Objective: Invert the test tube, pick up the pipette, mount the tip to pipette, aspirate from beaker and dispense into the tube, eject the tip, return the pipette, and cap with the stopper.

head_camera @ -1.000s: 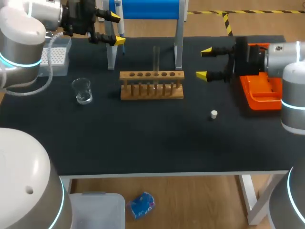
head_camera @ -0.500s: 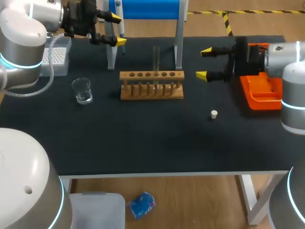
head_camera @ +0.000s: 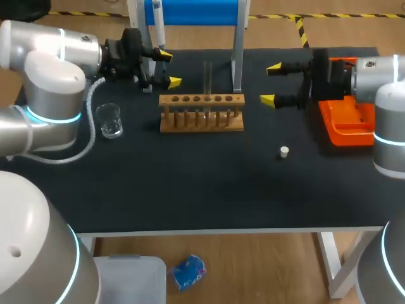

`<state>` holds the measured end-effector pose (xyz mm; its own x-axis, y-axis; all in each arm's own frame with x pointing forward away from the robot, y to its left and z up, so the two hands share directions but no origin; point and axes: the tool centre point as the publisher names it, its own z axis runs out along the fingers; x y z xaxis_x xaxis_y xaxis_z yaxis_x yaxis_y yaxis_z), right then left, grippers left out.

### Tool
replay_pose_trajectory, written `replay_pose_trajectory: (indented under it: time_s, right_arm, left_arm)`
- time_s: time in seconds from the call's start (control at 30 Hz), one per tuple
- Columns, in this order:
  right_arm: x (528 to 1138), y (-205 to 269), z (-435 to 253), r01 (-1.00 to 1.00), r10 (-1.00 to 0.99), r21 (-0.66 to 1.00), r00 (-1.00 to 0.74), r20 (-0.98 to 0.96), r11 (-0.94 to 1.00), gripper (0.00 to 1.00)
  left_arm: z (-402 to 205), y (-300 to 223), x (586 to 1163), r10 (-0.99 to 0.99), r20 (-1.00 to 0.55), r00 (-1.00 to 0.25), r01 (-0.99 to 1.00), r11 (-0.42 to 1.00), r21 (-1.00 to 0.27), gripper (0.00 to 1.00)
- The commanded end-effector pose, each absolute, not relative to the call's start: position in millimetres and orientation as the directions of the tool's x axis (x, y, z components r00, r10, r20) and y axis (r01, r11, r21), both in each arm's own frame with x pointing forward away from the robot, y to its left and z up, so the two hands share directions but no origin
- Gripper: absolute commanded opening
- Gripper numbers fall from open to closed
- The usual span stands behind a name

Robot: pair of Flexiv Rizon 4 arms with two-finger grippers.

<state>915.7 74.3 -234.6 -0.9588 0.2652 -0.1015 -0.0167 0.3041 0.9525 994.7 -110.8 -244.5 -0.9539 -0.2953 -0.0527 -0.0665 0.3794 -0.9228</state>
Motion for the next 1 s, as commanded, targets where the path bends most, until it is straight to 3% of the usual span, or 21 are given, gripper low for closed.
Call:
replay_pose_trajectory:
  time_s: [0.03,0.87,1.0]
  right_arm:
    - [914.7,74.0,-234.5,-0.017,0.267,0.953,-0.958,-0.103,0.304,1.0]
    - [914.7,74.0,-234.5,-0.017,0.267,0.953,-0.958,-0.103,0.304,1.0]
    - [906.4,53.4,-231.4,-0.028,0.272,0.951,-0.955,-0.117,0.309,1.0]
  left_arm:
    - [-243.7,-116.5,996.0,-0.355,-0.079,-0.932,-0.069,0.387,-0.919,1.0]
    - [-245.8,-125.0,1004.2,-0.372,-0.079,-0.925,-0.093,0.424,-0.901,1.0]
    - [-245.8,-125.0,1004.2,-0.372,-0.079,-0.925,-0.093,0.424,-0.901,1.0]
